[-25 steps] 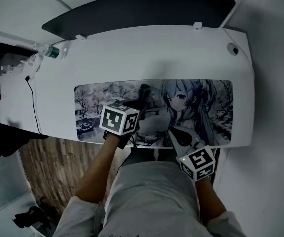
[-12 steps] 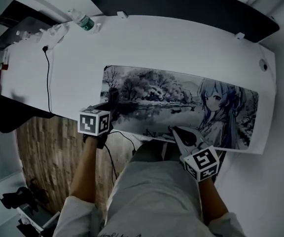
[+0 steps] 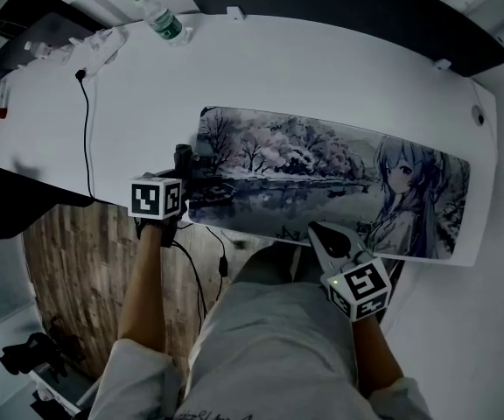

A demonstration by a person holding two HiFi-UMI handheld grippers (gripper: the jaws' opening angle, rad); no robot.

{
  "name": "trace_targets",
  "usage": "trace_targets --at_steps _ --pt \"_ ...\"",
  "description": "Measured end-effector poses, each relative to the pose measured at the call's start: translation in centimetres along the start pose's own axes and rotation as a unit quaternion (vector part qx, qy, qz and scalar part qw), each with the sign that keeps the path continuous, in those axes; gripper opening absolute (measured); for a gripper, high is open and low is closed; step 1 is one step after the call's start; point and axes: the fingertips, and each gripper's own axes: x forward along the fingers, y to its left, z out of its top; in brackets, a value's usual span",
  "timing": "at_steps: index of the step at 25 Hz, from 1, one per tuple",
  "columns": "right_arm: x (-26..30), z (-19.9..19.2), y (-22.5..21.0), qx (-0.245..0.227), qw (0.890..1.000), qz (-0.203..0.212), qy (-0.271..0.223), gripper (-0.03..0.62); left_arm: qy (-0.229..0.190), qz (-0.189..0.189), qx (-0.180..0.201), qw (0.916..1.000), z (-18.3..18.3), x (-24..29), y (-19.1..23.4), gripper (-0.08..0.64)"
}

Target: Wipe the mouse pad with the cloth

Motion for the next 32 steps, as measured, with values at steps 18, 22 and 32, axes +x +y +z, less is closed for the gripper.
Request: trace_targets --at_steps 18,22,32 --pt "0.0 -0.5 0.6 0.006 1.0 -0.01 0.006 0.008 0.036 -0.021 0.014 0.999 0.3 1.5 -1.4 0.106" --pt "-1.7 -1.2 -0.9 0.008 1.0 -0.011 0.006 0.007 0.034 -0.025 -0.002 0.9991 0.5 1.9 -2.5 0.104" --pt "-6.1 -3.1 -5.1 0.022 1.0 -0.012 0.001 0.007 0.069 -0.02 0.007 0.9974 1.2 3.5 -8.6 0.104"
